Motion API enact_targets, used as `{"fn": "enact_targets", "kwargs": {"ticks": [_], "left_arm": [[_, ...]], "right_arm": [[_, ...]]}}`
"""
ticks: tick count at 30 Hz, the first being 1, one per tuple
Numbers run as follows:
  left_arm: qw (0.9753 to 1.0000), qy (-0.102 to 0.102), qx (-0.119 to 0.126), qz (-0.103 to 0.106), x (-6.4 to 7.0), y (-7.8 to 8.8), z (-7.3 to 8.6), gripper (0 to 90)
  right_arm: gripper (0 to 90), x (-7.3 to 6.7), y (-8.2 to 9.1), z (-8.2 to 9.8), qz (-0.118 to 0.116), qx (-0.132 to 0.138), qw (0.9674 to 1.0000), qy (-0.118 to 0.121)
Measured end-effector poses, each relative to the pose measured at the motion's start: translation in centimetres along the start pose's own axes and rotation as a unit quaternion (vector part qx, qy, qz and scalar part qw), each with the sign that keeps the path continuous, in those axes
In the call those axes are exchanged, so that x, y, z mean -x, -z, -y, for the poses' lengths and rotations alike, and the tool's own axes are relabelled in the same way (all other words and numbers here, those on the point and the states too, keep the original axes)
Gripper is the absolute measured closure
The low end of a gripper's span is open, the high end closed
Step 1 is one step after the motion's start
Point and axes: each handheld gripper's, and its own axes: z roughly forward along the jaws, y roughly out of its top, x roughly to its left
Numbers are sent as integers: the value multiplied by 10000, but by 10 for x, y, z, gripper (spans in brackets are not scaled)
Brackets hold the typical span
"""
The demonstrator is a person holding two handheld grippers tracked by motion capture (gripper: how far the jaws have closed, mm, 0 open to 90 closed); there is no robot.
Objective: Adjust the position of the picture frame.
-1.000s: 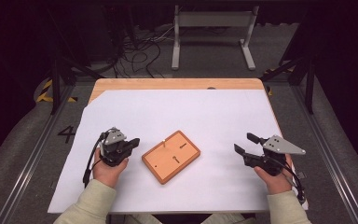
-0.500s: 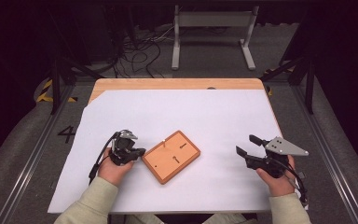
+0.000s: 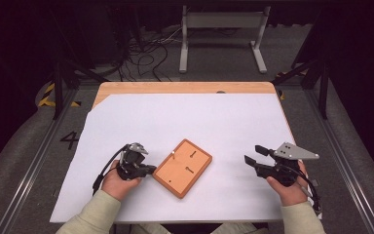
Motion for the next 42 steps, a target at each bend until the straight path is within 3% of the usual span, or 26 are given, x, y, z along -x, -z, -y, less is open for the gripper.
{"fn": "enact_targets", "kwargs": {"ticks": [3, 7, 10, 15, 19, 21, 22, 25, 27, 28, 30, 33, 38, 42], "left_arm": [[9995, -256, -83, 173, 13, -6, -2, 900], [9981, -549, -144, 238, 27, -11, -4, 900], [9976, -551, -193, 386, 34, -14, -5, 900], [9943, -819, -192, 649, 53, -24, -8, 900], [9932, -873, -204, 738, 56, -24, -8, 900], [9947, -869, -72, 537, 52, -20, -7, 900], [9963, -752, 26, 422, 50, -16, -6, 890], [9970, -675, 365, 98, 39, -4, -3, 846], [9967, -539, 604, -63, 32, 4, 0, 849], [9967, -539, 604, -63, 32, 4, 0, 848], [9941, -455, 949, -254, 24, 14, 4, 847], [9931, -405, 1079, -239, 20, 19, 8, 850], [9929, -407, 1096, -220, 17, 22, 13, 880], [9934, -394, 1059, -173, 18, 24, 17, 880]], "right_arm": [[499, -4, -3, -1, -51, -165, 9998, 24], [610, -5, -3, -3, 6, -369, 9993, -42], [684, -4, -4, -3, 27, -531, 9985, -106], [785, -7, -9, -3, -85, -797, 9967, -113], [850, -13, -17, -4, -148, -958, 9953, -58], [896, -15, -23, -5, -132, -1071, 9941, -92], [900, -16, -26, -5, -139, -1114, 9936, -101], [900, -21, -41, -7, -137, -1387, 9901, -158], [900, -24, -54, -8, -141, -1537, 9880, -118], [900, -24, -54, -8, -141, -1537, 9880, -118], [900, -28, -77, -9, -77, -1855, 9826, -108], [900, -28, -88, -9, -95, -1979, 9802, -81], [900, -28, -109, -8, -190, -2282, 9729, -311], [900, -32, -121, -15, -144, -2380, 9710, -179]]}}
